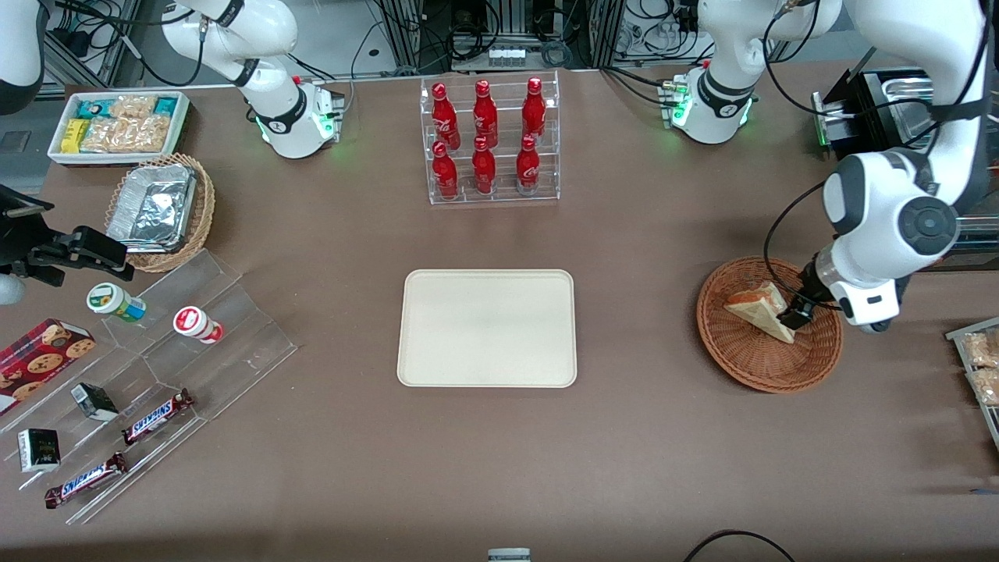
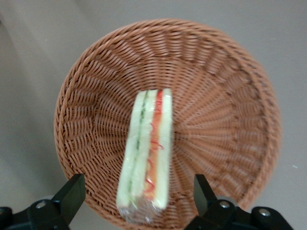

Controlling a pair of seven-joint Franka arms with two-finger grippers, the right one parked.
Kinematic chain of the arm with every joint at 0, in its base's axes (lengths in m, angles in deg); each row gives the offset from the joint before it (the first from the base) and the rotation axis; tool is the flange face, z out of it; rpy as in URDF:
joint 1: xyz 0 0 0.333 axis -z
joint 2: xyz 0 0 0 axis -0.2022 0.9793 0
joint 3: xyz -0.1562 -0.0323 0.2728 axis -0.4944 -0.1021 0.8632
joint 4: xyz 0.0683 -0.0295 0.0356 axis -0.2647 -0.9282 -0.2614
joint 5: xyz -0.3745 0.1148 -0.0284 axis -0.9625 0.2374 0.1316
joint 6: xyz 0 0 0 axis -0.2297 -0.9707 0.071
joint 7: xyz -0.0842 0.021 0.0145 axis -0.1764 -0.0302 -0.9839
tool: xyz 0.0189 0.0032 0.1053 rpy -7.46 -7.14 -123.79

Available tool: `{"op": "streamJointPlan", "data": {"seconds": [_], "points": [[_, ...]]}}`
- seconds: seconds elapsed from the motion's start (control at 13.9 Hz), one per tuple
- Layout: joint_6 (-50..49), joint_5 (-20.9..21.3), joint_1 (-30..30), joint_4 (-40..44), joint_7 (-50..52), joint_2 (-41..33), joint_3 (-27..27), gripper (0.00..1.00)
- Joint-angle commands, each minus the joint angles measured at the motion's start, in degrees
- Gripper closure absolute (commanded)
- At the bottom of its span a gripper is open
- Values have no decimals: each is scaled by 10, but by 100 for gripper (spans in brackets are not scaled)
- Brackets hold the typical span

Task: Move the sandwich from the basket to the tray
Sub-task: 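Lower the open left gripper and close it on the sandwich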

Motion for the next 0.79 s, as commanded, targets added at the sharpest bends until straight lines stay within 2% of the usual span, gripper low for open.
{"op": "streamJointPlan", "data": {"seconds": [0.0,0.29,0.72], "points": [[22,-1,0,-16,13,8,5,0],[60,-31,1,-18,12,28,6,0],[98,-31,14,-25,11,71,3,0]]}}
